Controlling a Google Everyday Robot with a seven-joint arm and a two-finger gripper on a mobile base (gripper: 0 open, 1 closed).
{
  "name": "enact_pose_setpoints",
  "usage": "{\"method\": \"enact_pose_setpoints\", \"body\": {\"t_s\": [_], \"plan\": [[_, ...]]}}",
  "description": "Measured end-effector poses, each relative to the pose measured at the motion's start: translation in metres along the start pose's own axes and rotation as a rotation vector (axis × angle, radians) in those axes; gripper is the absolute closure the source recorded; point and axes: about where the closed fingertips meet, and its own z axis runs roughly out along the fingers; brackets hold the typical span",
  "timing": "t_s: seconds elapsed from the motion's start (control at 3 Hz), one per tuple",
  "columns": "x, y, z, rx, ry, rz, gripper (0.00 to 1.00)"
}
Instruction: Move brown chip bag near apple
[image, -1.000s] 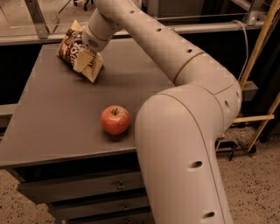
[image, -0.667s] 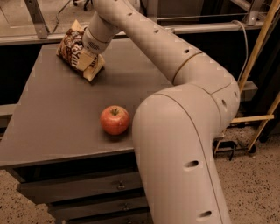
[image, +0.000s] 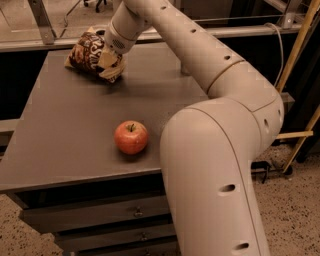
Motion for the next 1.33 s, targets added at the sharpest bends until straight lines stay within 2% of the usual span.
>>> {"method": "enact_pose_setpoints", "body": {"t_s": [0.33, 0.67, 1.0, 1.33], "plan": [[-0.005, -0.017, -0.054, 0.047, -0.098, -0.107, 1.0], [-0.005, -0.018, -0.095, 0.084, -0.204, -0.217, 1.0], [0.008, -0.002, -0.132, 0.114, -0.268, -0.334, 1.0], [0.028, 0.031, -0.144, 0.081, -0.324, -0.446, 1.0]]}}
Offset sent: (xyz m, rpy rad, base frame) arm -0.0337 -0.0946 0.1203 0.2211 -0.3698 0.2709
